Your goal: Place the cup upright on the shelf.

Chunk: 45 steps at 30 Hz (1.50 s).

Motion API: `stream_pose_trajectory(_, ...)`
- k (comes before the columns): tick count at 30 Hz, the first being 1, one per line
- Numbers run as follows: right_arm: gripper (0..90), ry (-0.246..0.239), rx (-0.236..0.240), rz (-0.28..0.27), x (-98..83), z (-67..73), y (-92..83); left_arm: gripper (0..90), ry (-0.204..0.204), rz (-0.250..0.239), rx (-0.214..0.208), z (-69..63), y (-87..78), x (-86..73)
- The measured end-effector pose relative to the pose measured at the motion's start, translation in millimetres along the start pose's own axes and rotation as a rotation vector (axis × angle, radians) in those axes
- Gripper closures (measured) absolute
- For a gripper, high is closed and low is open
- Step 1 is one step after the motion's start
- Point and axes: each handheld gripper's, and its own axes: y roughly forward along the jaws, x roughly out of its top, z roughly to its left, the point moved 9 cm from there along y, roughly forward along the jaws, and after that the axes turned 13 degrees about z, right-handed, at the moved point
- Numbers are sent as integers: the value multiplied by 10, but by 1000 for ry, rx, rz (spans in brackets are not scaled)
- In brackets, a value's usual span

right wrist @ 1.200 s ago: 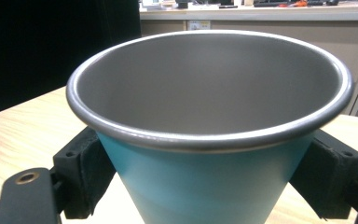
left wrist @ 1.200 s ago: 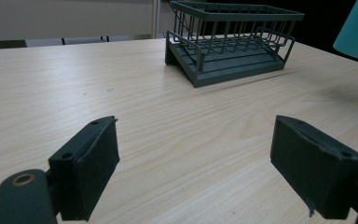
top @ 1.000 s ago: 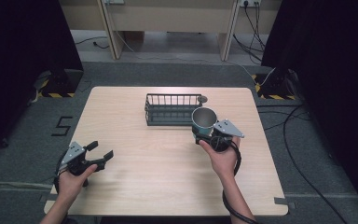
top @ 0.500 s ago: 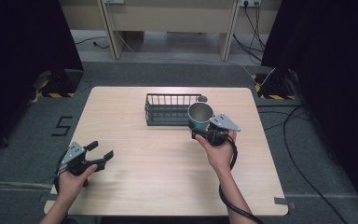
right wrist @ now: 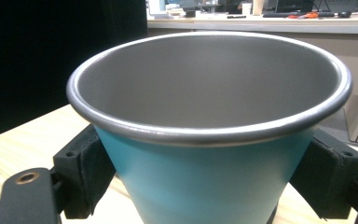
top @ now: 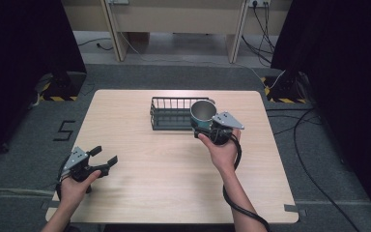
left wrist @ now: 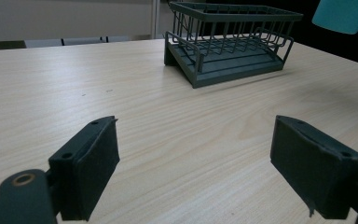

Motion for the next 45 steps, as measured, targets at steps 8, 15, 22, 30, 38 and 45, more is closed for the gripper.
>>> stream_pose_trajectory(8,169,1,7,1,61,31,84,145,0,-1,-1,0,0,2)
stream_pose_trajectory(15,169,-3,9,-4,152,45,141,145,1,-1,-1,-3,2,3)
stream_pose_trajectory(22,169,-4,11,-5,218,52,199,146,1,-2,-1,-1,-1,6)
stream_pose_trajectory(30,169,-4,18,5,232,86,285,146,0,-5,-2,-3,-5,11)
stream_pose_trajectory(38,169,0,19,8,282,97,372,146,0,-5,-1,1,-4,10)
stream_pose_trajectory(45,169,4,19,8,335,88,453,146,-1,-6,0,5,-7,12)
